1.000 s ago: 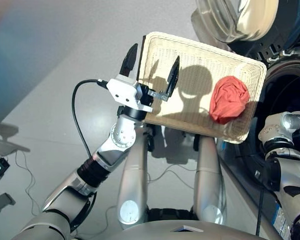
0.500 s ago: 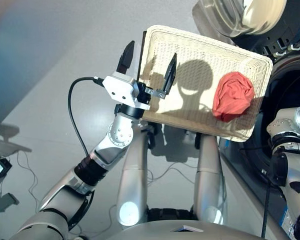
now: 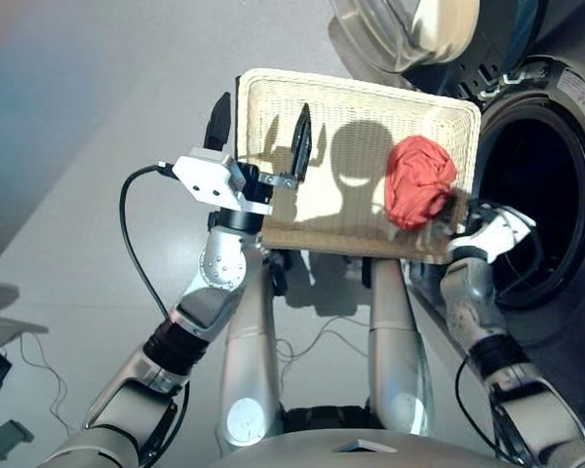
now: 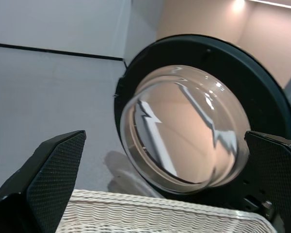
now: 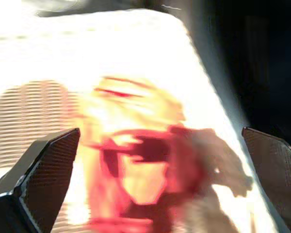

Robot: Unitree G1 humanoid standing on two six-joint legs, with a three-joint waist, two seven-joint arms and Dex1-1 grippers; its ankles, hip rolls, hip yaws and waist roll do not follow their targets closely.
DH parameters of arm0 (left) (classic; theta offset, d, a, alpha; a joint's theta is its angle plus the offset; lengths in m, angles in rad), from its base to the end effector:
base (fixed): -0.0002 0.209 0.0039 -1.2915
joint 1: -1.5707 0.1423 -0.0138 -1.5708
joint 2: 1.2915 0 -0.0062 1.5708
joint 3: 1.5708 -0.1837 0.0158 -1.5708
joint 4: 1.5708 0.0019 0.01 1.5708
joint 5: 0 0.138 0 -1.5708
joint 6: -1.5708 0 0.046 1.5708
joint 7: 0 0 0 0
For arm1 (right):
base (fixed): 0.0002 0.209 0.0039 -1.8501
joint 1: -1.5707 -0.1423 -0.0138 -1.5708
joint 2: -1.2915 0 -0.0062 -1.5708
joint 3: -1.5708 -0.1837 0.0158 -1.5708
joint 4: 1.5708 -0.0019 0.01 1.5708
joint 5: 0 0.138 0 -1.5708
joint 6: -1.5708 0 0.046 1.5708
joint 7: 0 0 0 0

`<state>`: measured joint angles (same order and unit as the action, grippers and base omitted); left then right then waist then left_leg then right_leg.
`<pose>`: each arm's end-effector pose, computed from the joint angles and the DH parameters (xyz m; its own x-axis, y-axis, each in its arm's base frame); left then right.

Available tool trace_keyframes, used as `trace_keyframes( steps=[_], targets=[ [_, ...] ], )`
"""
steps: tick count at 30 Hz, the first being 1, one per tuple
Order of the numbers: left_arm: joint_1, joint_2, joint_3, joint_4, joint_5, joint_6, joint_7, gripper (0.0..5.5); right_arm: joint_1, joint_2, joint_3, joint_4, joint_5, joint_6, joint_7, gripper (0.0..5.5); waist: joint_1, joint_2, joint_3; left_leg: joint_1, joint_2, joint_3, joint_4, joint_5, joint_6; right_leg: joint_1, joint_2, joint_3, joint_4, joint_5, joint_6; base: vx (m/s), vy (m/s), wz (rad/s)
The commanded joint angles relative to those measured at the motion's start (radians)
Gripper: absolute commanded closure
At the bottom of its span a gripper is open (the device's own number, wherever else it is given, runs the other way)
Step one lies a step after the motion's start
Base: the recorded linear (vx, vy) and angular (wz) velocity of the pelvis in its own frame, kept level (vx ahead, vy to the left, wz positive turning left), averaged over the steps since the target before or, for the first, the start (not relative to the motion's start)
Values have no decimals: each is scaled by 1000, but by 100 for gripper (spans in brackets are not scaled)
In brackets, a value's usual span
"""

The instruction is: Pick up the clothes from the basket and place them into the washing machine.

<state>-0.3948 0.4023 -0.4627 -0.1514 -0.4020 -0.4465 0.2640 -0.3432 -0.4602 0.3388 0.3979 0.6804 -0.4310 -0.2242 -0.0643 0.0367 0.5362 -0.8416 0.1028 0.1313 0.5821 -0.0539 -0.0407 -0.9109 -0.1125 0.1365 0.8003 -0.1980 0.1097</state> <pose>0.2318 0.1112 0.1483 0.6859 -0.2527 0.6824 0.3720 0.9277 -0.0304 0.2608 -0.1930 0.0659 0.9734 -0.0857 0.2124 0.0480 0.9831 0.1767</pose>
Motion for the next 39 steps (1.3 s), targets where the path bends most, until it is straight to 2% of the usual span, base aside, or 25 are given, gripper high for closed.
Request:
trace_keyframes(
  steps=[1,8,11,14,15,16,17,21,27,39],
  targets=[
    [-4,14,38,-95,-5,-35,-31,0,-69,-37,33,-107,-92,12,65,0,24,-28,-16,57,4,18,139,-163,-16,34,-1,-53,-94,97,-14,0,0,0],
    [-7,-3,34,-98,-22,-33,-47,0,-184,-12,61,-24,-107,41,56,0,37,-29,-16,55,3,17,138,-158,-16,33,-4,-56,-94,100,-15,0,0,0],
    [-8,-11,34,-103,-45,-34,-62,0,-256,7,51,90,-114,57,38,0,48,-24,-16,51,2,15,140,-156,-15,31,-5,-58,-93,98,-17,0,0,0],
    [-20,-20,35,-112,-76,-33,-70,0,-380,39,30,321,-107,82,0,0,64,-14,-16,45,1,15,144,-157,-16,28,-7,-63,-90,97,-21,0,0,0],
    [-20,-19,36,-112,-76,-33,-71,0,-381,39,31,323,-106,81,1,0,64,-14,-16,45,1,15,144,-157,-16,27,-7,-63,-90,97,-21,0,0,0],
    [-26,-25,32,-116,-88,-34,-76,0,-436,54,24,429,-92,95,-7,0,72,-11,-16,44,0,14,141,-156,-17,27,-6,-64,-90,95,-22,0,0,0],
    [-26,-24,33,-116,-89,-34,-76,0,-438,55,24,430,-92,95,-6,0,72,-11,-16,43,0,14,141,-156,-17,27,-6,-64,-90,95,-22,0,0,0],
    [-50,-37,25,-127,-109,-25,-81,0,-553,71,13,680,-87,144,2,0,90,-1,-16,27,-1,15,146,-157,-20,18,-9,-68,-92,95,-24,0,0,0],
    [-68,-41,26,-142,-107,-17,-75,0,-621,61,13,821,-122,184,11,0,105,16,-16,0,0,15,164,-160,-20,-9,-11,-74,-73,89,-26,0,0,0],
    [-124,-51,22,-147,-84,0,-49,0,-661,85,28,904,-149,228,36,0,116,41,-16,-78,4,8,216,-171,-19,-83,-14,-84,-27,76,-27,0,0,0]
  ],
)
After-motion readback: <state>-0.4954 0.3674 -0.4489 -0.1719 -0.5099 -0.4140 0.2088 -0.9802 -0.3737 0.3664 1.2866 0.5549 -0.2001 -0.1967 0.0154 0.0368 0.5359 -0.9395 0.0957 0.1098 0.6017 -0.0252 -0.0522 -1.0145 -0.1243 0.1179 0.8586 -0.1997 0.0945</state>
